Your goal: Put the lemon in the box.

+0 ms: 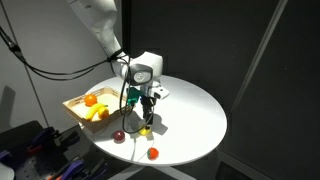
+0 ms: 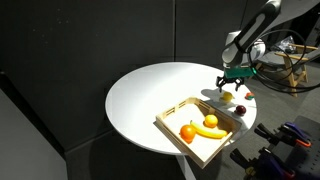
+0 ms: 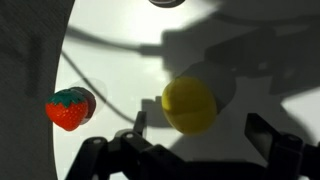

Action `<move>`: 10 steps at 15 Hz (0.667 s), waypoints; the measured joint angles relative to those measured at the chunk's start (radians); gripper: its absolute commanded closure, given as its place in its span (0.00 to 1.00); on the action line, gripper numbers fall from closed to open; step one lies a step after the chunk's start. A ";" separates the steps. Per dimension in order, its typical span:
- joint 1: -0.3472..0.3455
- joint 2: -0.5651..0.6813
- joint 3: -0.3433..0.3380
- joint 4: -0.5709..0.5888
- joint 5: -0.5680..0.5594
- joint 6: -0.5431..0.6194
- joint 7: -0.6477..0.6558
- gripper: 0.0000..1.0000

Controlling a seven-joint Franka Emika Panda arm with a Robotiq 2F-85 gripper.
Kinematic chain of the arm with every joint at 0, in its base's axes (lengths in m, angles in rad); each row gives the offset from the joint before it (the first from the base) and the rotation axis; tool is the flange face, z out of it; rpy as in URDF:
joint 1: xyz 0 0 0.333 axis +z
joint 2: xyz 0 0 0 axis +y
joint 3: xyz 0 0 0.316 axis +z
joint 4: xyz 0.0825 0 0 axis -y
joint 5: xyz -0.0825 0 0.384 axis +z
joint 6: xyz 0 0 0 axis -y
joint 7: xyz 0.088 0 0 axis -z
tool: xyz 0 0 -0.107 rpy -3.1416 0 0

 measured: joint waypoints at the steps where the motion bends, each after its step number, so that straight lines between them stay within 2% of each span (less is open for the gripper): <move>1: 0.000 0.001 0.000 0.000 0.000 0.000 0.000 0.00; 10: 0.000 0.006 0.001 -0.001 0.000 0.033 -0.004 0.00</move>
